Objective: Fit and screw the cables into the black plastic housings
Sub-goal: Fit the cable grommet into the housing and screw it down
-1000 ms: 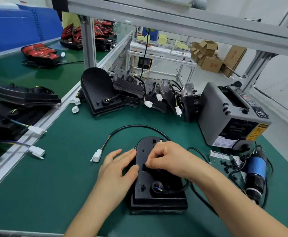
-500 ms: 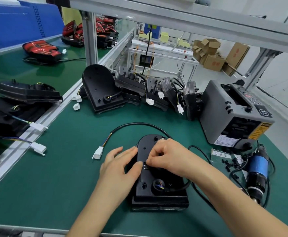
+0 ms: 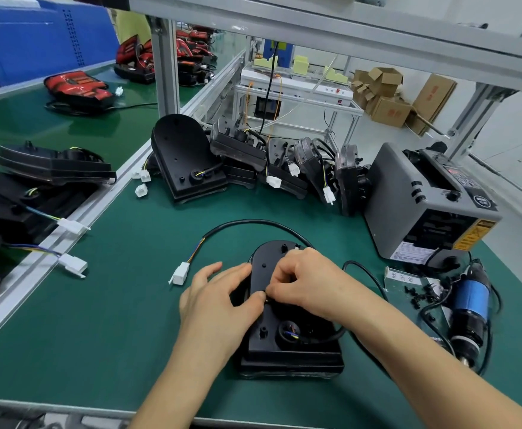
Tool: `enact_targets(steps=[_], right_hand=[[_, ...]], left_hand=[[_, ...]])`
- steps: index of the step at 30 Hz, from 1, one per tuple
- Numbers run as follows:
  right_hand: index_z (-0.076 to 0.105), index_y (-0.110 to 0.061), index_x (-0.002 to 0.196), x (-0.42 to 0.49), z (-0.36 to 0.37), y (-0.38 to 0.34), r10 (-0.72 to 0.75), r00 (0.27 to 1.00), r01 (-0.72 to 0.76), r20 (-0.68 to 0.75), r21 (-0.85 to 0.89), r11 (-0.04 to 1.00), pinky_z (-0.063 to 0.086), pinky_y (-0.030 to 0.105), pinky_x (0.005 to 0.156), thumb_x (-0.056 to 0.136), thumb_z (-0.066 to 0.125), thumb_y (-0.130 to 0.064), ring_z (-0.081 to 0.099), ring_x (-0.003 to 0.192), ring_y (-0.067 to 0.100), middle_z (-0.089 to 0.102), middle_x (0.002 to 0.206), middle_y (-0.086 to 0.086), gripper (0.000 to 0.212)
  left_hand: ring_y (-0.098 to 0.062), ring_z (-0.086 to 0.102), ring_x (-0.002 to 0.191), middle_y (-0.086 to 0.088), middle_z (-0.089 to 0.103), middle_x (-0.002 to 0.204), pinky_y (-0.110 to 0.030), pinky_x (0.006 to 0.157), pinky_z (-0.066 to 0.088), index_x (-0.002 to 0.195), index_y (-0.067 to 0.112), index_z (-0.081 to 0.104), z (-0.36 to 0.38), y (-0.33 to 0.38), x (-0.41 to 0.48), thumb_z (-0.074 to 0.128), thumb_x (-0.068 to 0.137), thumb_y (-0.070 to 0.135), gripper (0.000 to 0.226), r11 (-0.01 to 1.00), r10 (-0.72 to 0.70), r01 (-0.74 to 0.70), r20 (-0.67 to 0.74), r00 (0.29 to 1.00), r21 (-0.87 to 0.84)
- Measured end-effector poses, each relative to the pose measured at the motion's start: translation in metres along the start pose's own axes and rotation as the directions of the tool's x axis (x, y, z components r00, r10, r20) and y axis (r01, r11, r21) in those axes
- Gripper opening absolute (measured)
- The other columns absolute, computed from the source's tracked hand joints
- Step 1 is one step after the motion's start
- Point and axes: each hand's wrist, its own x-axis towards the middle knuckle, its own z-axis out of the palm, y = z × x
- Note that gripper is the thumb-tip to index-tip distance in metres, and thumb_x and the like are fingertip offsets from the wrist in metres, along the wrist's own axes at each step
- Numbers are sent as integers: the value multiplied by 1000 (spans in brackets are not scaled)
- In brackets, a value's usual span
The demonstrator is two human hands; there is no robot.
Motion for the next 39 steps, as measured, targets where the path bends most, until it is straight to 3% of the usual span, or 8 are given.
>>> enact_targets(steps=[5, 17, 21, 24, 27, 30, 33, 39], right_hand=[[53, -30, 64, -1, 0, -3, -38, 999, 38, -2, -70, 997, 32, 19, 80, 82, 64, -31, 46, 97, 12, 54, 83, -11, 21], [52, -28, 74, -8, 7, -3, -71, 993, 59, -92, -124, 991, 29, 21, 74, 86, 58, -33, 39, 94, 10, 47, 81, -13, 15], [51, -29, 74, -10, 8, 0, -61, 991, 48, -118, -112, 993, 32, 23, 76, 84, 60, -34, 41, 96, 11, 46, 81, -14, 14], [52, -30, 76, -11, 9, 0, -57, 989, 42, -134, -111, 993, 35, 24, 78, 85, 60, -31, 43, 97, 12, 49, 85, -13, 12], [58, -31, 89, -15, 8, 6, -50, 985, 42, -164, -54, 998, 36, 23, 85, 88, 55, -21, 45, 102, 11, 56, 97, -11, 10], [66, -31, 104, -25, 6, 16, -83, 983, 83, -161, -6, 997, 34, 19, 91, 91, 49, -12, 43, 106, 6, 57, 104, -16, 29], [66, -33, 115, -38, 9, 20, -178, 972, 174, -155, -43, 984, 28, 14, 96, 91, 45, -8, 38, 107, 4, 52, 108, -20, 40], [56, -31, 130, -49, 14, 19, -258, 953, 227, -157, -192, 955, 21, 12, 101, 90, 41, -8, 30, 120, 6, 48, 130, -16, 49]], left_hand=[[5, 25, 125, 47, 20, 89, -24, 107, 17, 116, 42, 63, -2, 4, 0, 71, 77, 35, 41, 999, -48, 48, 5, 999, -21], [8, 21, 122, 39, 23, 91, -22, 105, 16, 116, 45, 60, -1, 4, 1, 69, 76, 38, 42, 996, -95, 95, 24, 995, -2], [3, 21, 127, 29, 32, 104, -22, 104, 16, 115, 46, 60, 0, 3, 1, 70, 75, 39, 42, 995, -95, 95, 21, 995, 8], [-5, 24, 133, 12, 39, 130, -22, 106, 18, 117, 46, 59, -1, 3, 2, 69, 78, 39, 42, 994, -109, 108, 38, 993, 9], [-8, 29, 134, 12, 44, 132, -28, 111, 24, 127, 39, 55, -7, -1, -4, 59, 90, 21, 41, 999, 44, -43, 61, 997, -27], [-25, 47, 123, 17, 59, 121, -43, 100, 39, 121, 30, 64, -18, -3, -13, 44, 80, -13, 62, 911, 355, -352, 28, 935, 212], [-37, 57, 111, 1, 66, 119, -50, 85, 46, 108, 31, 72, -25, 0, -19, 40, 67, -3, 62, 729, 516, -492, 90, 852, 477], [-38, 56, 115, -4, 65, 121, -43, 96, 28, 109, 31, 71, -24, -3, -21, 44, 65, 0, 60, 585, 564, -521, 151, 812, 622]])
